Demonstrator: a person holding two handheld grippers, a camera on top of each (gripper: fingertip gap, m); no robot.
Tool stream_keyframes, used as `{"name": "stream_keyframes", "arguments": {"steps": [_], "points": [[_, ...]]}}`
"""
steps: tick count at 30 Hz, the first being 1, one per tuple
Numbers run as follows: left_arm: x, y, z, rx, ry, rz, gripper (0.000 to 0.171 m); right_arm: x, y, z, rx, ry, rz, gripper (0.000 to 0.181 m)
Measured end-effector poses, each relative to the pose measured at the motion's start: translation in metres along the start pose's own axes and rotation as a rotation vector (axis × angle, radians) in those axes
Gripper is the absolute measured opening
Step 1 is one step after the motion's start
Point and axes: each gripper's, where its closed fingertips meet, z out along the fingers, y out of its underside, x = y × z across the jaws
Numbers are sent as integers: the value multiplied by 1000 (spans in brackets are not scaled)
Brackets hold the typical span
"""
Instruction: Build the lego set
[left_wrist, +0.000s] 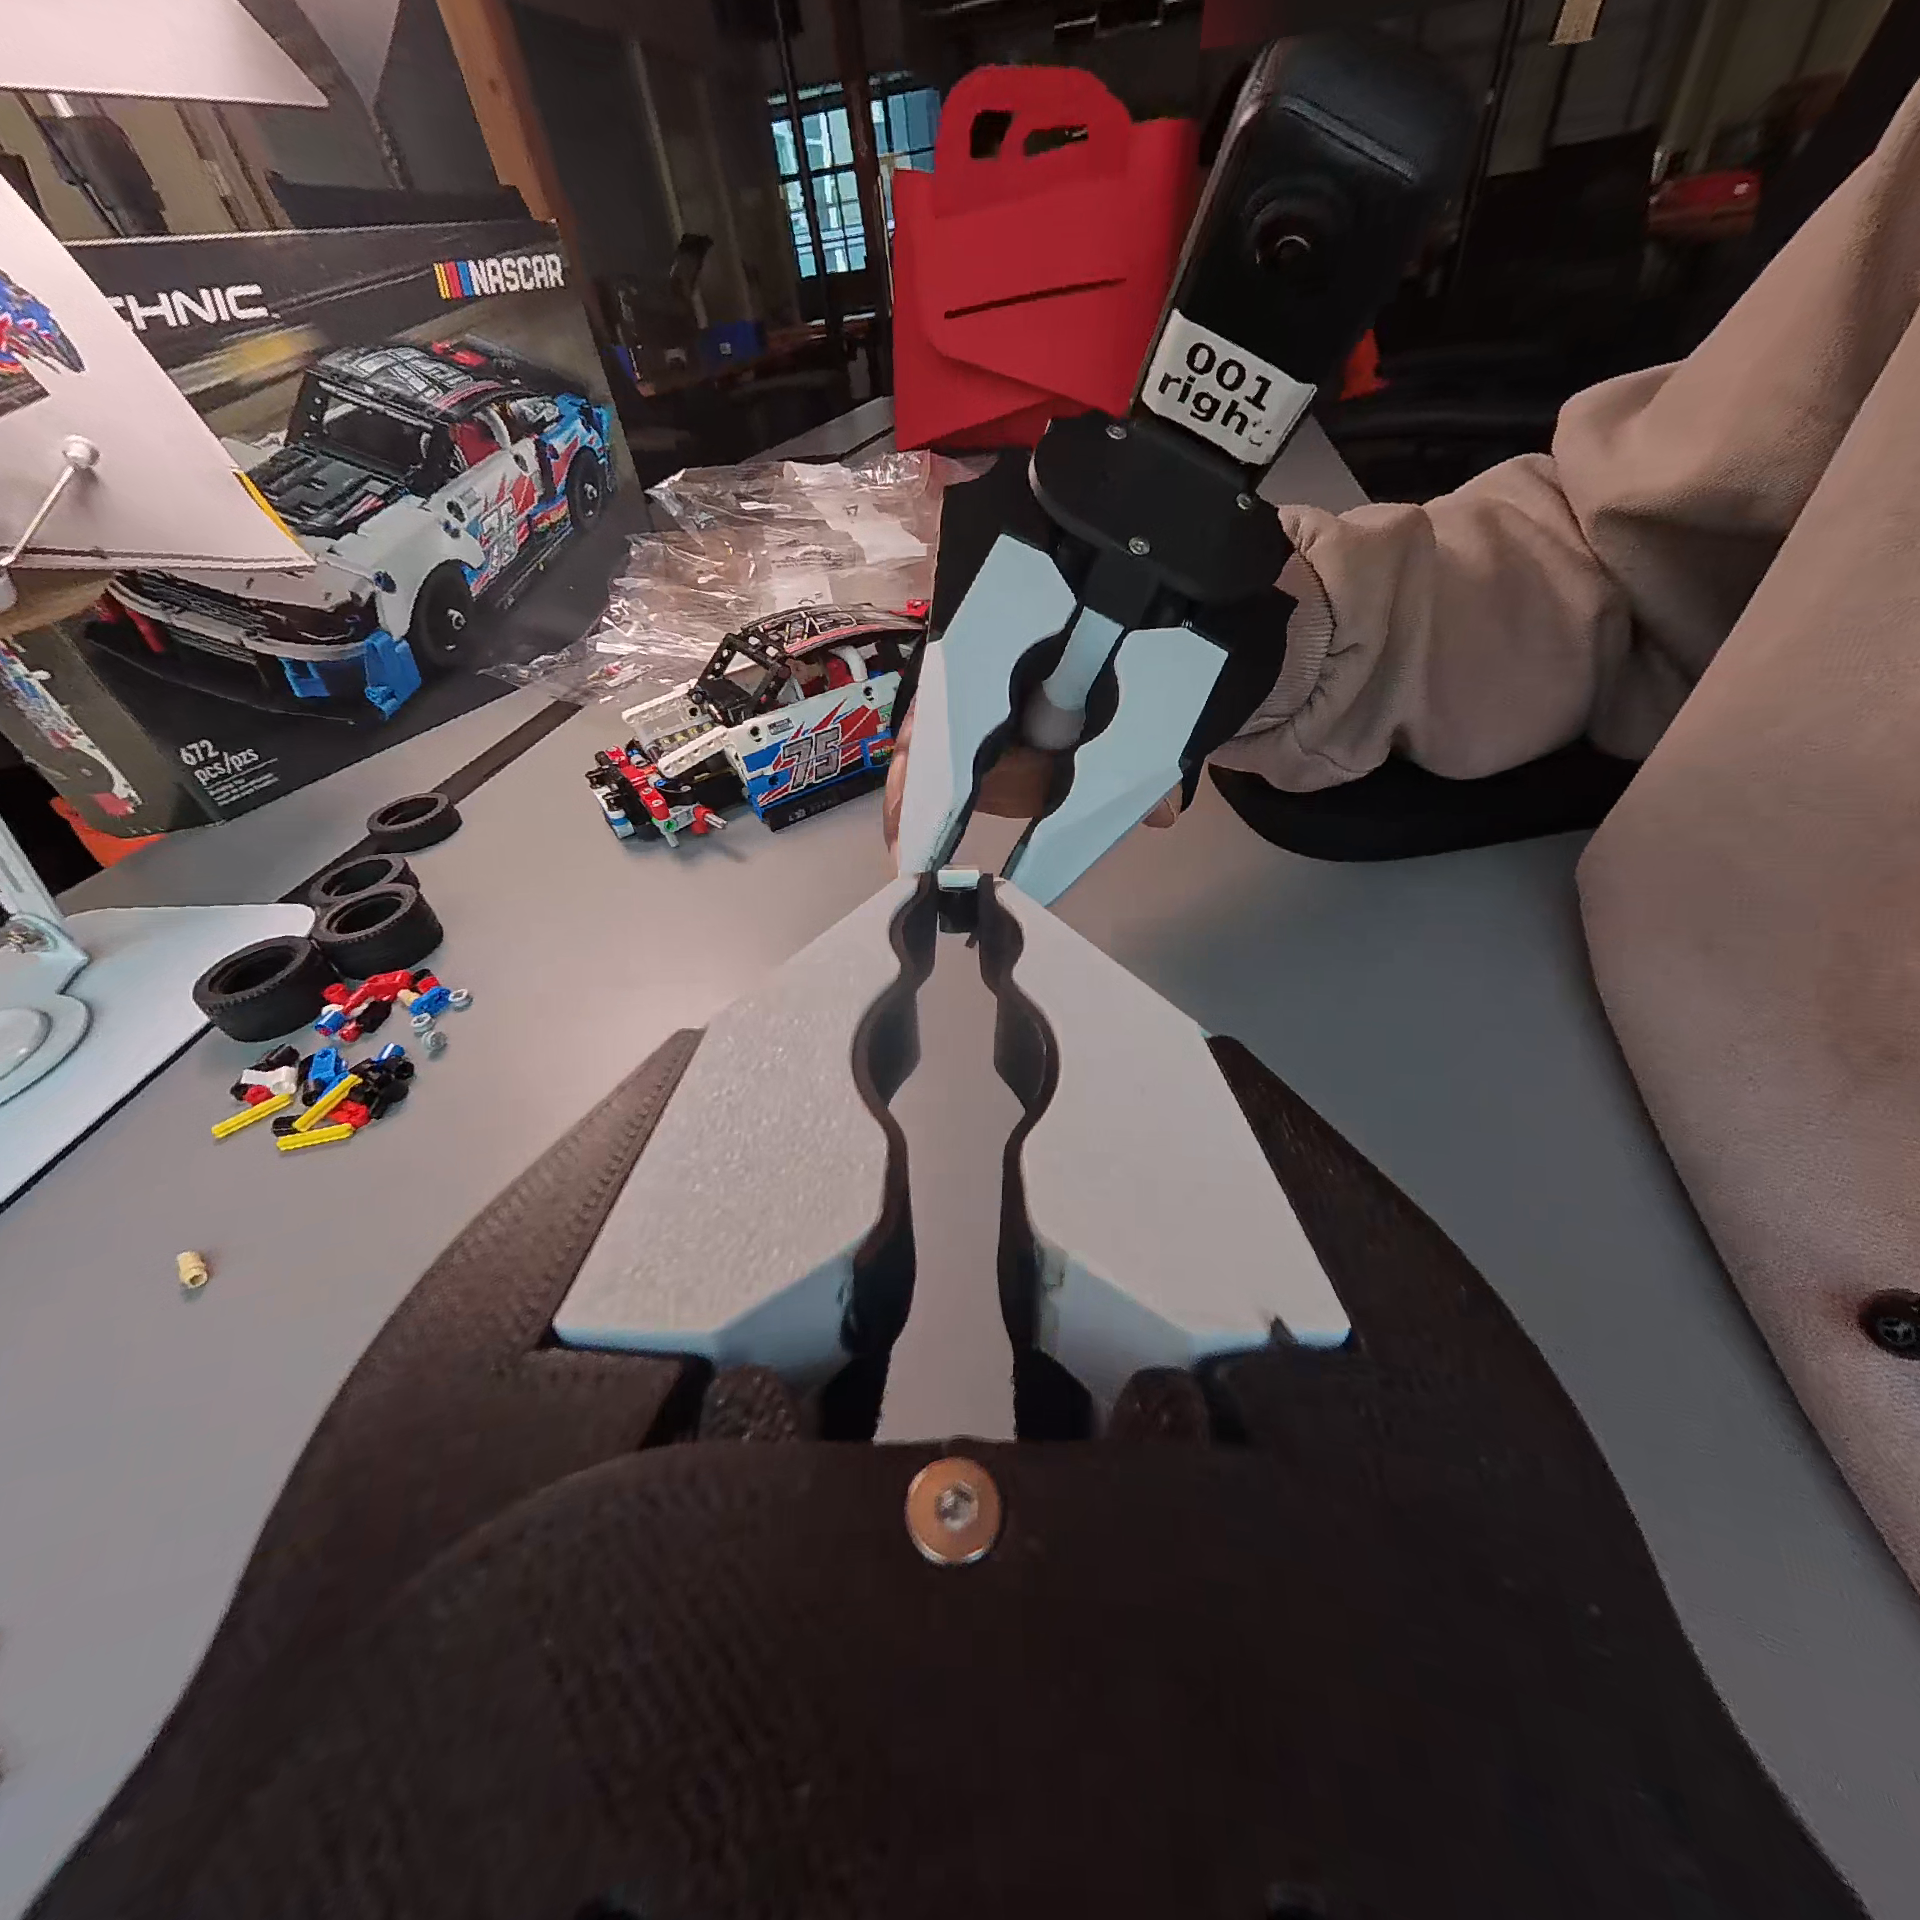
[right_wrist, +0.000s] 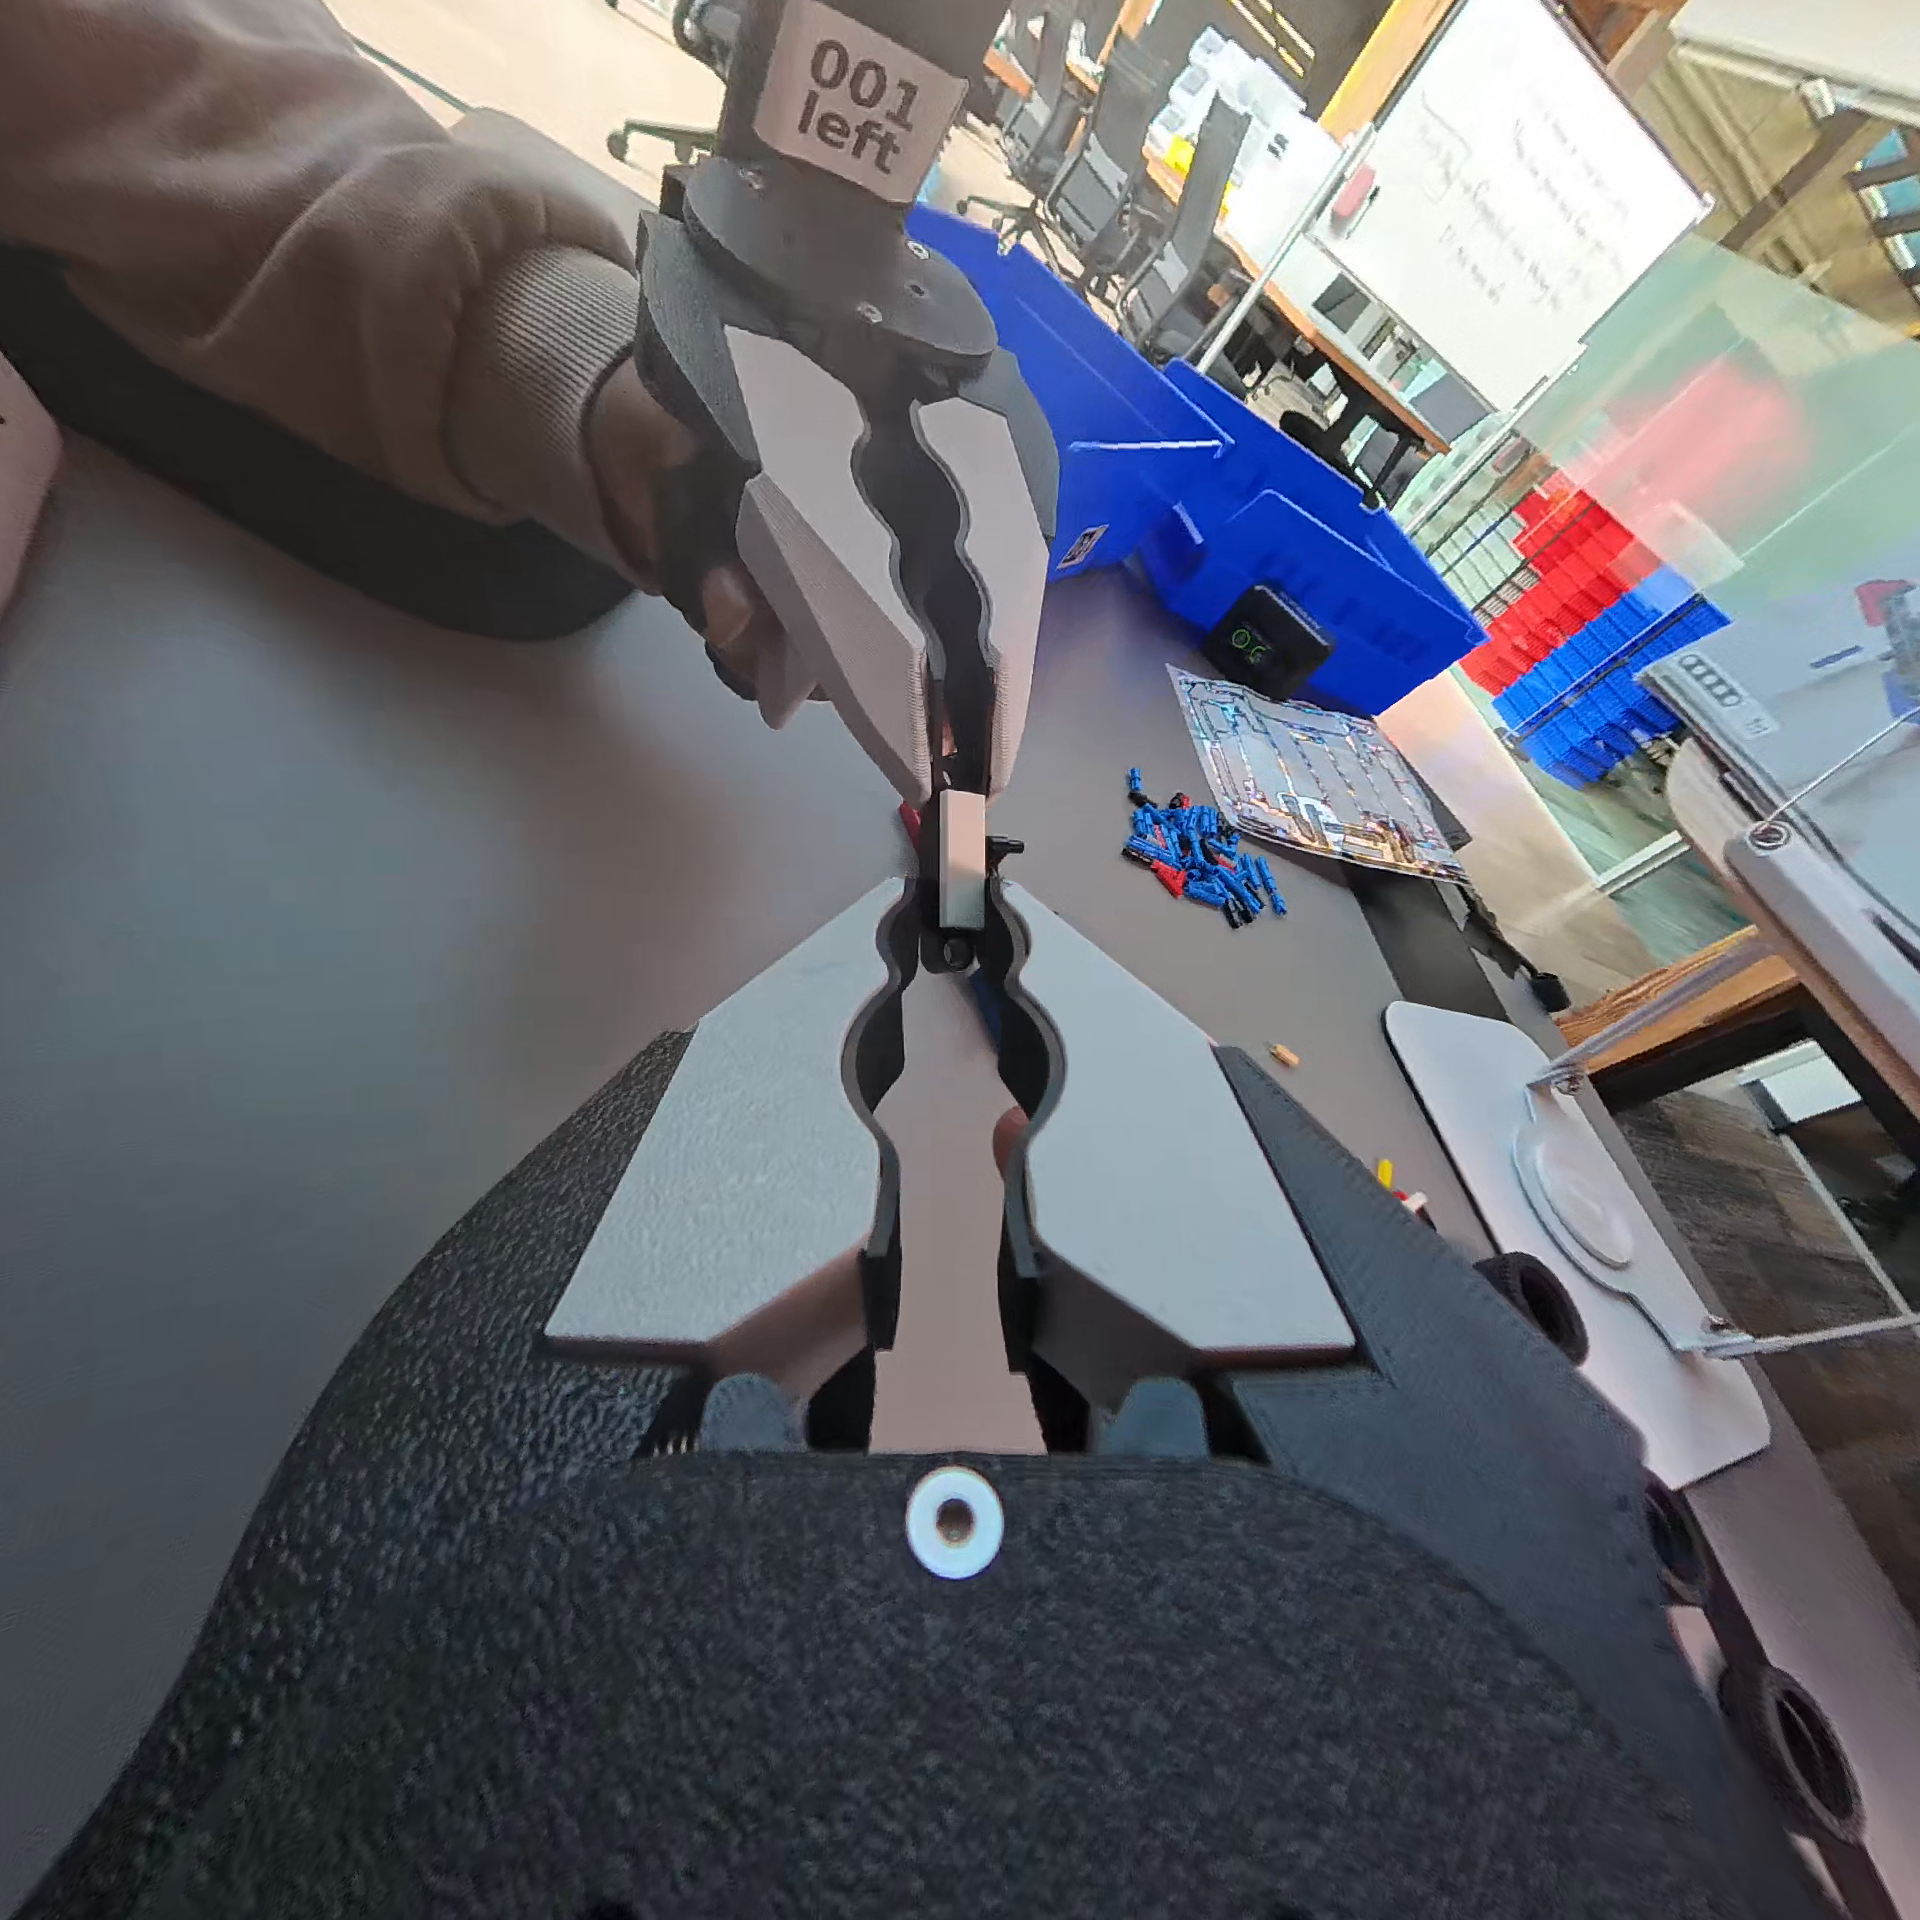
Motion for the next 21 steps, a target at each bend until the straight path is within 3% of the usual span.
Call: {"name": "stream_keyframes", "arguments": {"steps": [3, 6, 9, 11, 13, 16, 21], "points": [[-6, 13, -2, -74, 3, -11, 11, -7, 7, 0, -39, -89, 123, 8], [-49, 29, -26, -186, -157, -33, 34, 1, 21, -1, -94, -79, 185, 7], [-77, 82, -58, -420, -236, -187, 52, 14, 38, -3, -138, -37, 262, 7], [-81, 114, -72, -535, -239, -244, 54, 22, 45, -4, -140, -20, 339, 7], [-82, 133, -77, -625, -240, -216, 42, 27, 50, -5, -139, -12, 402, 7], [-76, 134, -71, -651, -205, -131, 7, 34, 55, -9, -137, 4, 456, 7], [-45, 127, -39, -628, -41, 4, 7, 34, 51, -15, -129, -37, 523, 5]]}}
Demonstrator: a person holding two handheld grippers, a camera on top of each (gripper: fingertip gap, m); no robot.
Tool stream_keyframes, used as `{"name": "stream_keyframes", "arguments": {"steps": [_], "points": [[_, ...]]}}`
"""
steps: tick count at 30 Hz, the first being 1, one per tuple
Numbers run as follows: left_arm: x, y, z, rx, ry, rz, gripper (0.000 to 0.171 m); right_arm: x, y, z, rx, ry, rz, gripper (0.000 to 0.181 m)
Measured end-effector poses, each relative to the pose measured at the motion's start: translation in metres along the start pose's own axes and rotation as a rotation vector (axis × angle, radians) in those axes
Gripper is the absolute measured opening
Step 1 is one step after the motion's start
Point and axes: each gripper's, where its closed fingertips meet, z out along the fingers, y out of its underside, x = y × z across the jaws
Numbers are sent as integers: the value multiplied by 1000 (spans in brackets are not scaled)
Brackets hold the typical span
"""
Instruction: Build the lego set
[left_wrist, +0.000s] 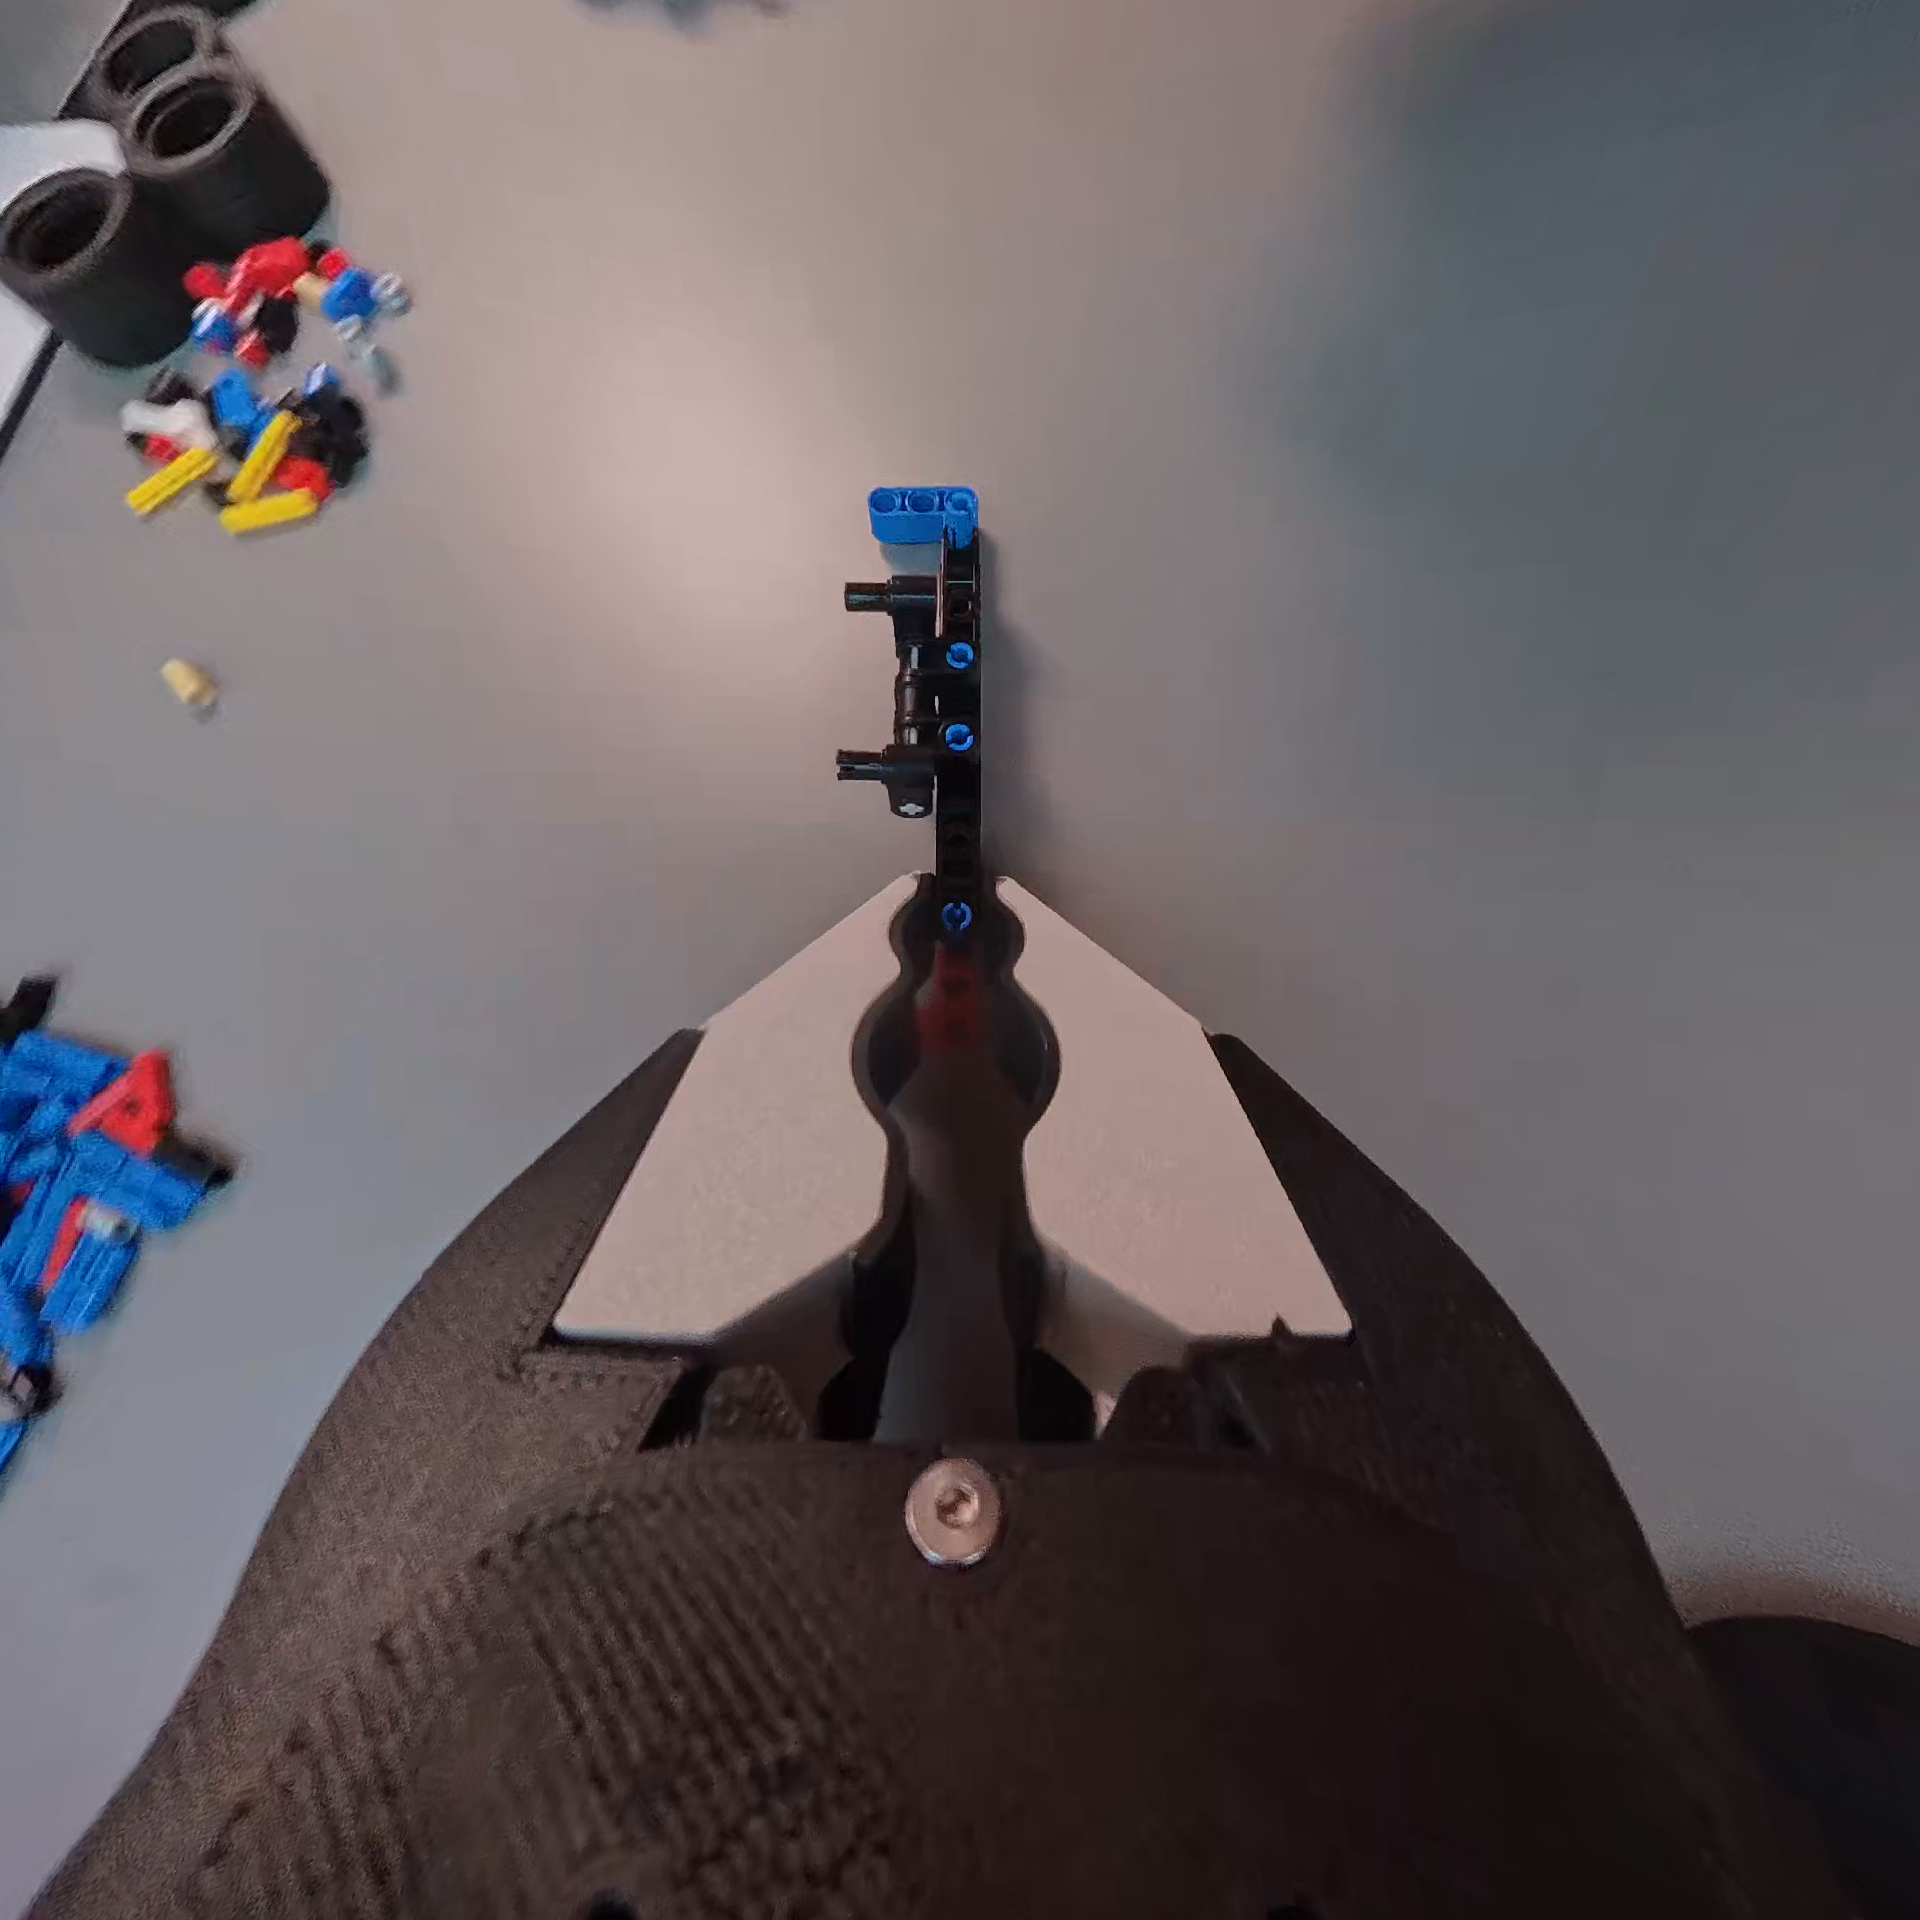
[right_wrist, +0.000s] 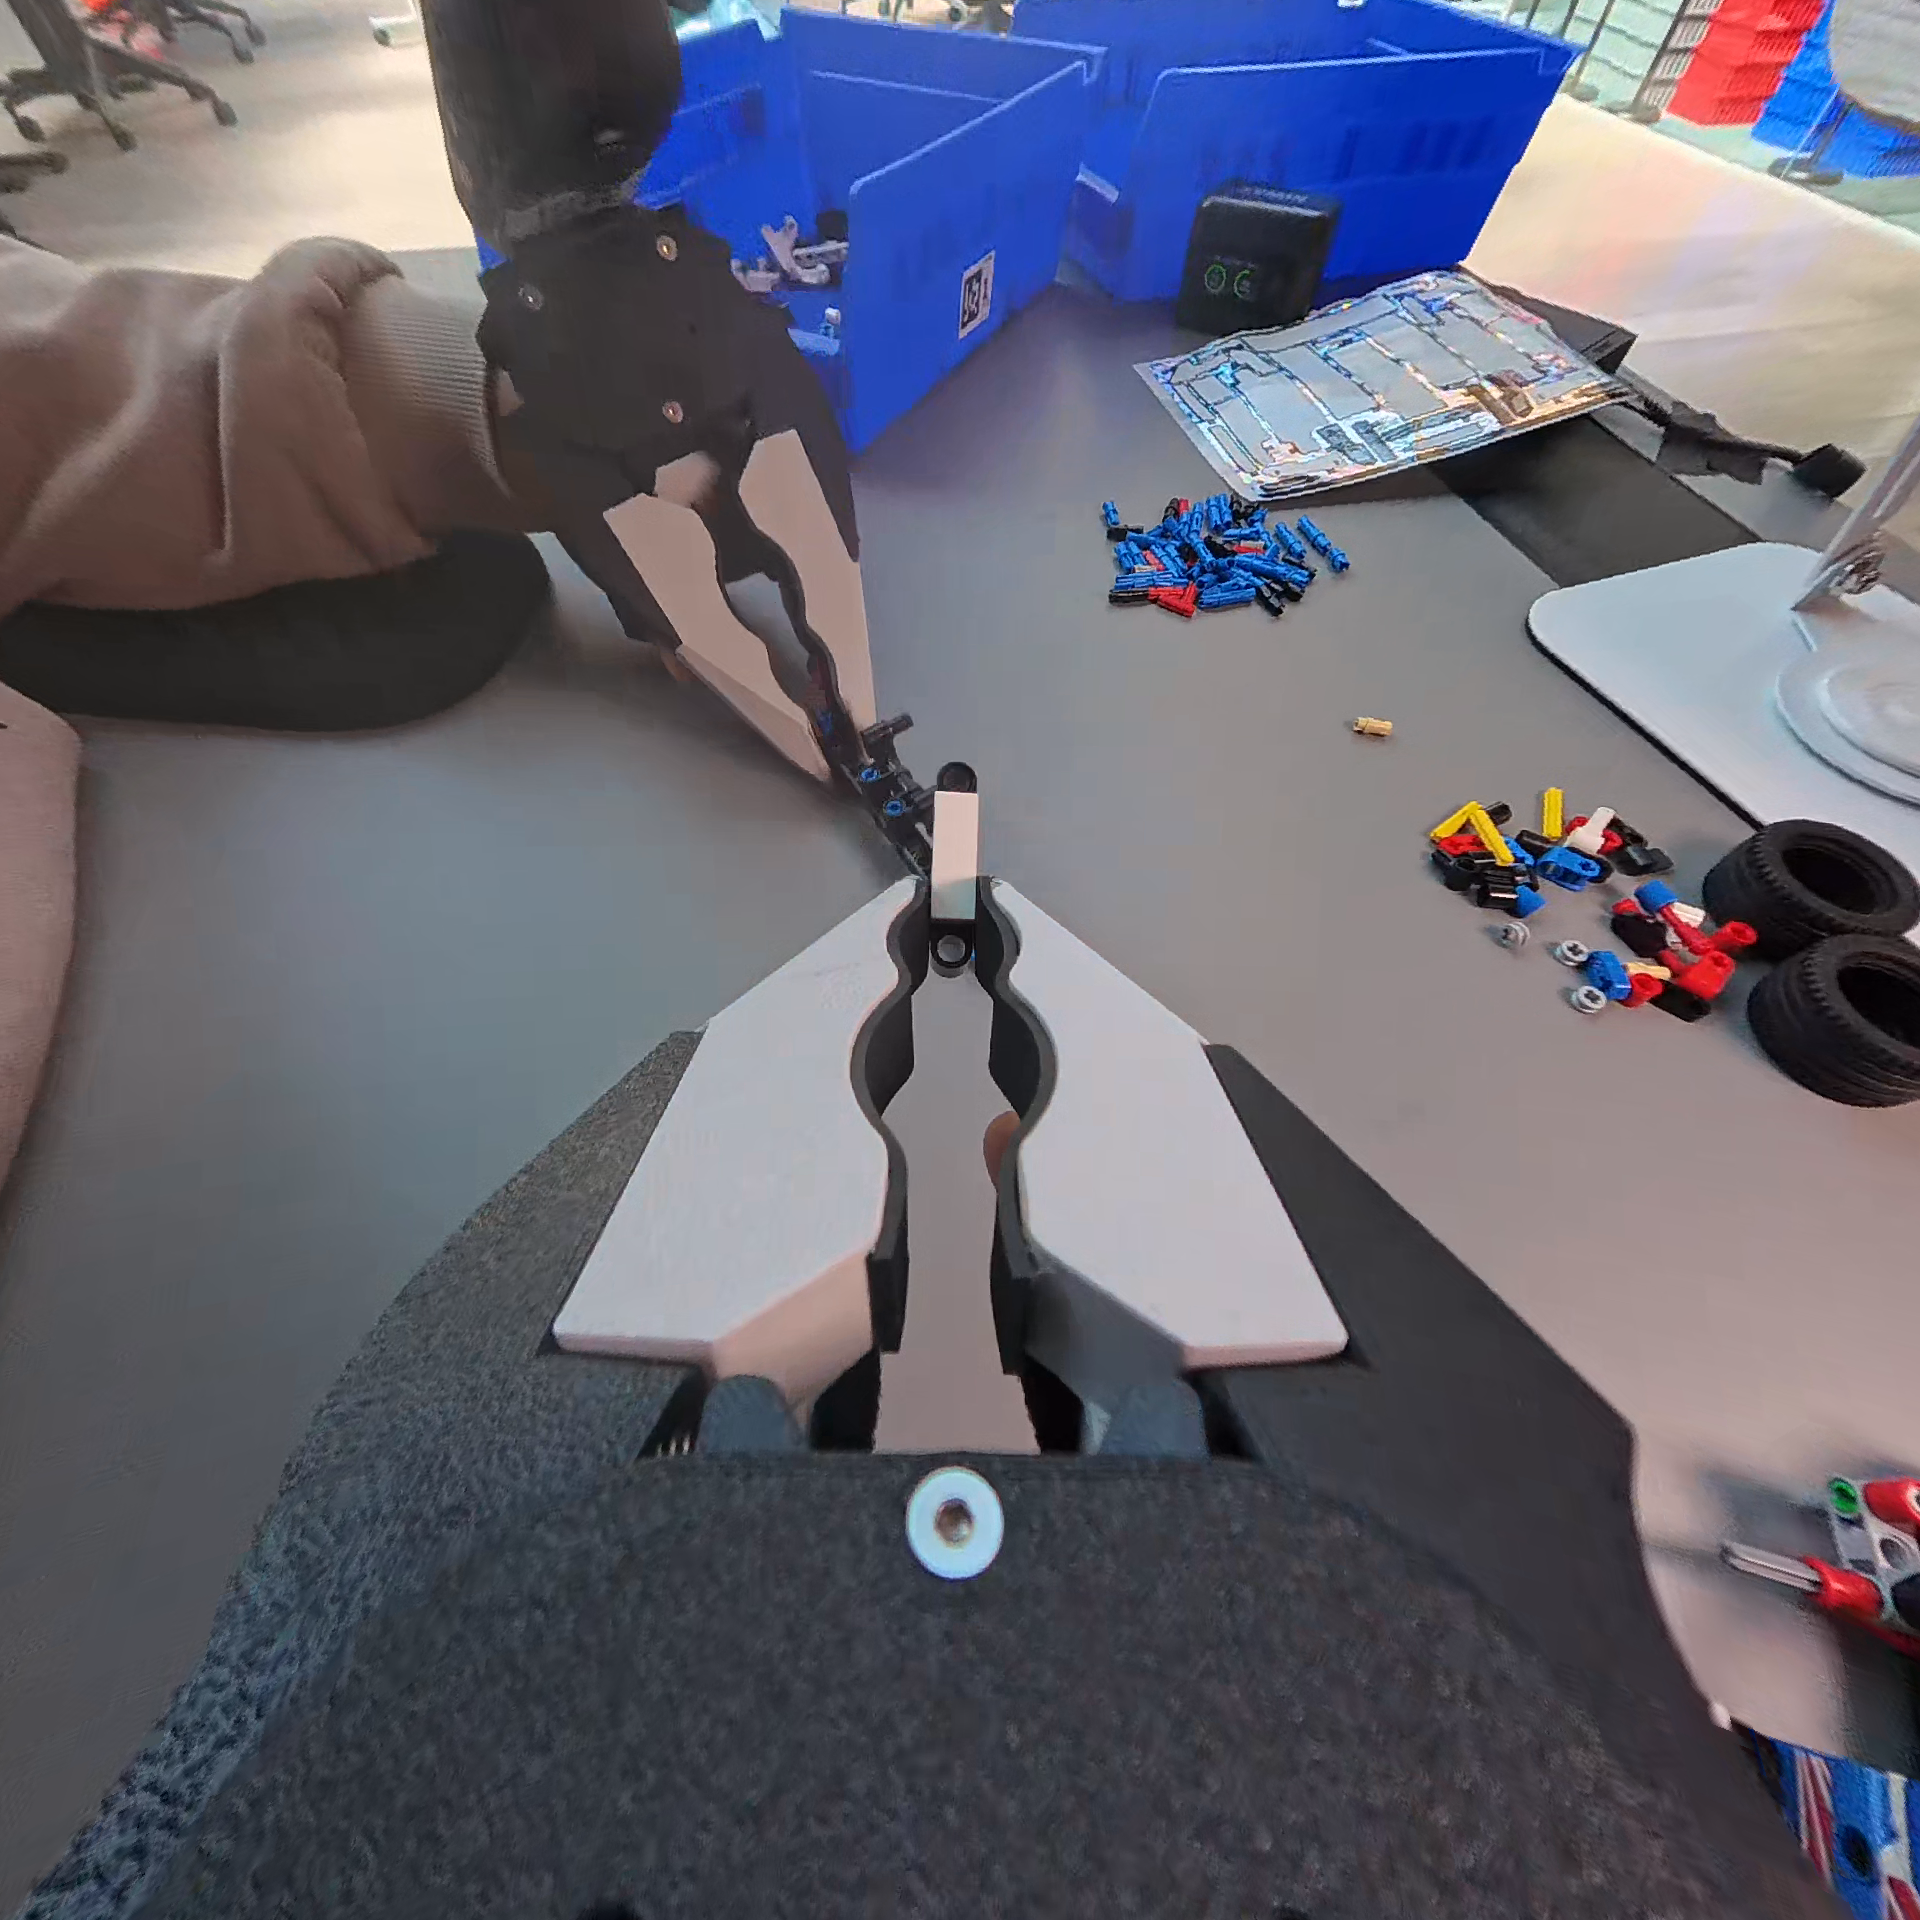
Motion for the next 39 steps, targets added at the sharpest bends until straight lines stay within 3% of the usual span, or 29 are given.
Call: {"name": "stream_keyframes", "arguments": {"steps": [5, 8, 9, 11, 16, 19, 25, 31, 34, 36, 39], "points": [[49, -33, 26, 39, 171, 184, 7, -10, 5, -6, -29, -120, 115, 5], [54, -37, 30, 54, 183, 197, 8, -13, 6, -8, -20, -160, 158, 5], [52, -37, 29, 61, 177, 188, 15, -14, 6, -9, -17, -168, 166, 5], [48, -40, 18, 99, 185, 129, 25, -16, 6, -8, -16, -181, 174, 5], [34, -75, -16, 357, 210, -110, 27, -27, 2, -4, -3, -255, 239, 5], [35, -91, -21, 441, 278, -281, 25, -38, 0, 3, -4, -318, 290, 5], [37, -101, -22, 490, 436, -539, 17, -45, -6, 8, 12, -355, 323, 5], [37, -105, -18, 505, 443, -580, 22, -52, -3, 11, -7, -400, 335, 5], [42, -107, -15, 497, 444, -551, 6, -55, -3, 13, -11, -418, 349, 5], [39, -108, -15, 503, 438, -579, 6, -54, -2, 14, -14, -408, 339, 5], [27, -111, -15, 540, 489, -797, 5, -37, -7, 13, 36, -287, 232, 12]]}}
